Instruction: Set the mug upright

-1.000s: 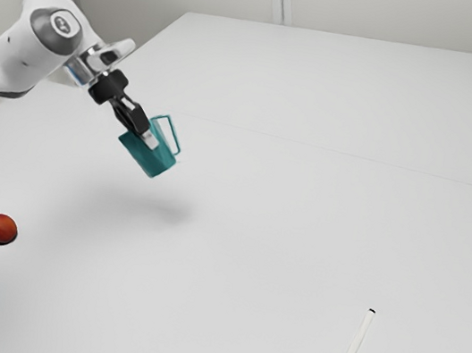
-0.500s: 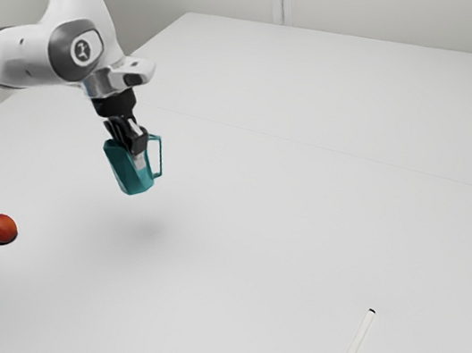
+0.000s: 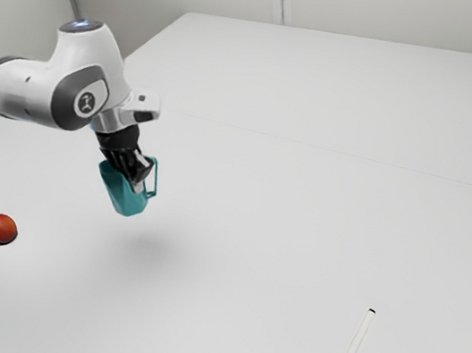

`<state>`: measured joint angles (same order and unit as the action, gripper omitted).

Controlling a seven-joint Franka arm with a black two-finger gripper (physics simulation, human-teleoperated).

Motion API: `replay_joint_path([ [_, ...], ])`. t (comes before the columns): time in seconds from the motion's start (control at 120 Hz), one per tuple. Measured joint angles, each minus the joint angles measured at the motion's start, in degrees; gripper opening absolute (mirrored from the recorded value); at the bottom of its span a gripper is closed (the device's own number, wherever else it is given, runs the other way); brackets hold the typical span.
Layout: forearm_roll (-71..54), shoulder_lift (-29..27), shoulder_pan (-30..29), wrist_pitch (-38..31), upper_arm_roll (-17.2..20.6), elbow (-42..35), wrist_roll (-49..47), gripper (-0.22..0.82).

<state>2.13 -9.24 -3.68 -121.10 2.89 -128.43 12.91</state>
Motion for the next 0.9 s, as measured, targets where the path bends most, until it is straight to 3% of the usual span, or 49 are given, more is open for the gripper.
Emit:
replay_joint_path([
  [0.342,-2.15,0.40,0.26,-8.24,0.47,-4.13,-6.37,-0.16],
  [0.9,-2.24,4.49,0.73,-10.54,0.54,-4.61,-11.83,-0.16],
])
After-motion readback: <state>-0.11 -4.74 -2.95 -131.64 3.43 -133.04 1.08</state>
